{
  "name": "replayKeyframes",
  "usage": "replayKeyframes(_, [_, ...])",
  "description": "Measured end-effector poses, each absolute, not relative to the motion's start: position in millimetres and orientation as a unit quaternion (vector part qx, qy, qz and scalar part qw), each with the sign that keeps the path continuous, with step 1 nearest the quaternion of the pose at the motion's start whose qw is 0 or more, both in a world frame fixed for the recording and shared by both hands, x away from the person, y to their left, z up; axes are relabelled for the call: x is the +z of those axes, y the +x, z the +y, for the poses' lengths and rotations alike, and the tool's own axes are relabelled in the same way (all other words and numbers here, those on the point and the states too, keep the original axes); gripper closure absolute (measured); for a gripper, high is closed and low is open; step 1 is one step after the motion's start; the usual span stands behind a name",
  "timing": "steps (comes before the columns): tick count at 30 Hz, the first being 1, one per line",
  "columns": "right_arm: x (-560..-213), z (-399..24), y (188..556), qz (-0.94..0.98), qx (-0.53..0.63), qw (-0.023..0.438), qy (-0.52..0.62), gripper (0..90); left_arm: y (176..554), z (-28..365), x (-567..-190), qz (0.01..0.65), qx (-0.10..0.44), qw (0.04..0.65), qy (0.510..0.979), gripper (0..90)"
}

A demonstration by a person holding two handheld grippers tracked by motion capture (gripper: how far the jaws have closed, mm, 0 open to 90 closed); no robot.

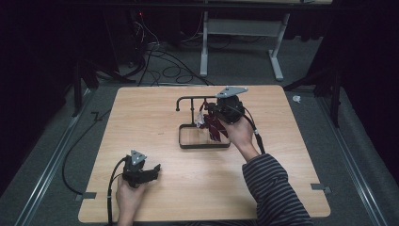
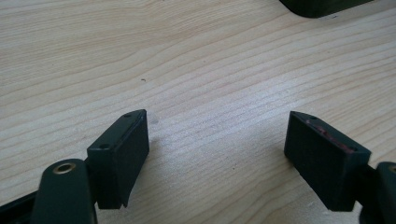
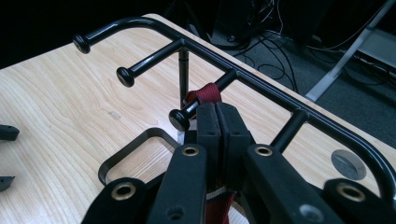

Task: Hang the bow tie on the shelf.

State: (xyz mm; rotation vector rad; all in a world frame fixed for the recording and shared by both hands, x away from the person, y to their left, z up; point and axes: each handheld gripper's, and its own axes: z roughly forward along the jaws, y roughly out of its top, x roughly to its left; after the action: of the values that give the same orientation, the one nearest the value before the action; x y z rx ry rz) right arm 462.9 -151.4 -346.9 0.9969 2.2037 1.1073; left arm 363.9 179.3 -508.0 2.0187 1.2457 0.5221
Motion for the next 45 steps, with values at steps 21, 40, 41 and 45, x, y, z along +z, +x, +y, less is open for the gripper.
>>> replayKeyframes(21, [-341.5,-166.2,448.6,0.796,0.428,0.227,0.361,84.3,363.9,179.2,-508.0,0.481,0.201,0.349,0.779,22.5])
replayKeyframes(40, [-346.3,-212.1,420.4,0.771,0.473,0.198,0.379,75.1,363.9,179.2,-508.0,0.481,0.202,0.349,0.779,22.5])
replayKeyframes(41, [-346.9,-214.8,419.9,0.769,0.474,0.198,0.381,74.6,363.9,179.2,-508.0,0.481,0.202,0.349,0.779,22.5])
replayKeyframes(45, [-348.8,-224.2,416.8,0.764,0.477,0.199,0.386,72.6,363.9,179.2,-508.0,0.481,0.202,0.349,0.779,22.5])
